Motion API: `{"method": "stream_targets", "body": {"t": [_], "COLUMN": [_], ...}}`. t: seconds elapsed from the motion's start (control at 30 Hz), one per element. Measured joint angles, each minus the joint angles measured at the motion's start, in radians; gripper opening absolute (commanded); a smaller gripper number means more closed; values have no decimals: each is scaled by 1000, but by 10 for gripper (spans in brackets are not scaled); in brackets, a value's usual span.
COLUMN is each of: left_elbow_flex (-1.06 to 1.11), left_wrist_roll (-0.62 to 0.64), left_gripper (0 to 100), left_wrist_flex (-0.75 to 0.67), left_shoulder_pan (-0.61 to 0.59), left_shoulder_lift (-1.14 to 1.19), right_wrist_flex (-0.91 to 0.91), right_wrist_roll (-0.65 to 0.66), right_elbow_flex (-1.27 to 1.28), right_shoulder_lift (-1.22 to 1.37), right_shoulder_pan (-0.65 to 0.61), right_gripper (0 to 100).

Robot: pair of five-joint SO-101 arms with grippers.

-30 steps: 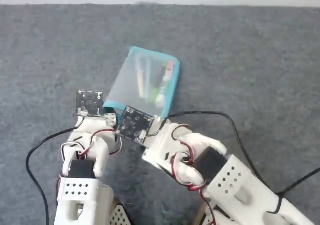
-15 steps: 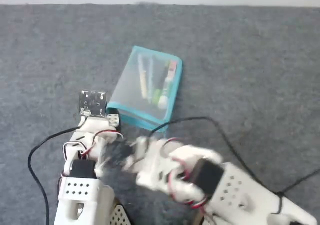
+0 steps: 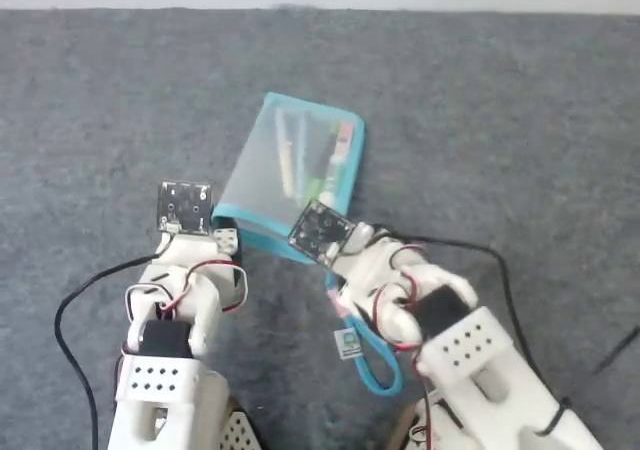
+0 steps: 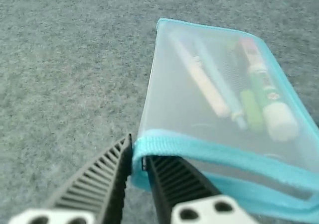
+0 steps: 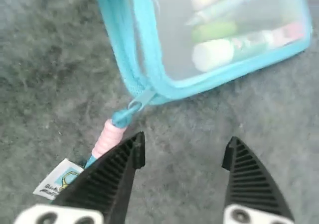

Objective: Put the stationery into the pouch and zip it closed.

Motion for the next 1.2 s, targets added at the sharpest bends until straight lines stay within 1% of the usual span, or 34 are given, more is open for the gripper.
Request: {"method": "stream_targets", "body": {"t": [0.1,0.2,0.27,0.33,0.53,0.77,0.87,0.93,1.07,1.13,1.2], "left_elbow_flex": [0,0,0,0,0,0,0,0,0,0,0], "left_wrist_roll": [0,0,0,0,0,0,0,0,-3,-3,-3], "left_gripper": [12,12,12,12,12,12,12,12,12,12,12], "left_wrist_flex": [0,0,0,0,0,0,0,0,0,0,0], "left_shoulder_pan": [0,0,0,0,0,0,0,0,0,0,0], "left_shoulder_lift": [0,0,0,0,0,0,0,0,0,0,0], "right_wrist_flex": [-12,-17,-17,-20,-21,-23,-28,-52,-126,-150,-157], "right_wrist_roll": [-101,-216,-253,-258,-261,-261,-261,-261,-262,-264,-264], "right_elbow_flex": [0,0,0,0,5,-17,-63,-89,-107,-107,-107], "right_shoulder_lift": [37,43,43,43,71,292,397,454,545,562,562], "right_shoulder_pan": [-12,-92,-141,-167,-172,-170,-143,-118,-89,-86,-86], "right_gripper": [259,259,259,259,259,259,256,210,0,23,6]}}
